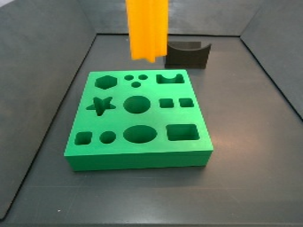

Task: Insert the star object.

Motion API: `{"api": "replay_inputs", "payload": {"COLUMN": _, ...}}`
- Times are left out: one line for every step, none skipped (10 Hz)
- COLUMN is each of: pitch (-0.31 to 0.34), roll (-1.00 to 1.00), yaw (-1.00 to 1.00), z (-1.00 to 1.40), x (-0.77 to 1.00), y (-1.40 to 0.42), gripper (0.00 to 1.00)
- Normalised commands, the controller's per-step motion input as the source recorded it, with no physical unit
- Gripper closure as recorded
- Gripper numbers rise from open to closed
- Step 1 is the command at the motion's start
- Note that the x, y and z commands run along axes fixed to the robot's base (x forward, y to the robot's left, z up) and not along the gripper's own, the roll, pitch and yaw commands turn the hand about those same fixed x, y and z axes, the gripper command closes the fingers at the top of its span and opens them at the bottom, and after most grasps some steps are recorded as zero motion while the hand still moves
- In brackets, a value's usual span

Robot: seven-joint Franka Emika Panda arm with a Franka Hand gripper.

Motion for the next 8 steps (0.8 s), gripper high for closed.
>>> {"api": "replay_inputs", "payload": {"pitch": 0.000, "roll": 0.00, "yaw": 0.00, "z": -0.08, "x": 0.00, "y": 0.00, "gripper": 1.00}}
{"api": "replay_inputs", "payload": {"pitch": -0.003, "roll": 0.03, "yaw": 0.00, "z": -0.36, "x": -0.11, "y": 0.02, "gripper": 1.00}}
{"api": "replay_inputs", "payload": {"pitch": -0.074, "roll": 0.00, "yaw": 0.00, "z": -0.64, "x": -0.30, "y": 0.10, "gripper": 1.00}}
{"api": "replay_inputs", "payload": {"pitch": -0.160, "roll": 0.00, "yaw": 0.00, "z": -0.77, "x": -0.60, "y": 0.10, "gripper": 1.00}}
{"api": "replay_inputs", "payload": {"pitch": -0.146, "roll": -0.02, "yaw": 0.00, "z": -0.76, "x": -0.72, "y": 0.07, "gripper": 1.00}}
{"api": "replay_inputs", "payload": {"pitch": -0.104, "roll": 0.00, "yaw": -0.02, "z": -0.67, "x": -0.73, "y": 0.00, "gripper": 1.00}}
{"api": "replay_inputs", "payload": {"pitch": -0.050, "roll": 0.03, "yaw": -0.06, "z": -0.63, "x": -0.59, "y": -0.07, "gripper": 1.00}}
{"api": "replay_inputs", "payload": {"pitch": -0.007, "roll": 0.08, "yaw": -0.07, "z": -0.52, "x": -0.35, "y": -0.13, "gripper": 1.00}}
